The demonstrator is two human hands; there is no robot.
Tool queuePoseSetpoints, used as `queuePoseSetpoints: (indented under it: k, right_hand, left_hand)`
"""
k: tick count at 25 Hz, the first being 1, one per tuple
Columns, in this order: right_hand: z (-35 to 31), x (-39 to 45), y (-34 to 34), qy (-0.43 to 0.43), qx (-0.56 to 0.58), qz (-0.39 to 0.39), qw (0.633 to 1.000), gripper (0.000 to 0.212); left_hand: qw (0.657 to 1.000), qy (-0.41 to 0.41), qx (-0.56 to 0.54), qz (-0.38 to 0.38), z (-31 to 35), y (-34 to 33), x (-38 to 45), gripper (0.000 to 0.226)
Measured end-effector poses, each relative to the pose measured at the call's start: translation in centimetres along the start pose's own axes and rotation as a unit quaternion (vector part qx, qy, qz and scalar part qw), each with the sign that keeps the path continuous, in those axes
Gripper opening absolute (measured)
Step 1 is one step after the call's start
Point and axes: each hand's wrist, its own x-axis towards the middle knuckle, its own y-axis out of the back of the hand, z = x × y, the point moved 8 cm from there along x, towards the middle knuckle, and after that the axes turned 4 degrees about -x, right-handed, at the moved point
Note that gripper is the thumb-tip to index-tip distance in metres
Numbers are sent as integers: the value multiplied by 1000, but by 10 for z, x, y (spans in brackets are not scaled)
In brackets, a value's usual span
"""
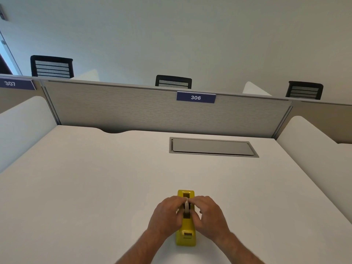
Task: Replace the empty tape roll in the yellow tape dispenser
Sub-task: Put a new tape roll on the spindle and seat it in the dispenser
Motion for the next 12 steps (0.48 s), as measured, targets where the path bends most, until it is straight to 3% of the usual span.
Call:
queuePoseSetpoints:
  k: [5, 12]
  right_hand:
    - [-7, 4, 2, 42, -9, -8, 999, 30]
    - [-9, 13, 3, 60, -40, -34, 997, 31]
  left_hand:
    - [998, -5, -60, 35, -1, 6, 0, 40]
    - [994, 58, -92, -29, -10, -2, 8, 54]
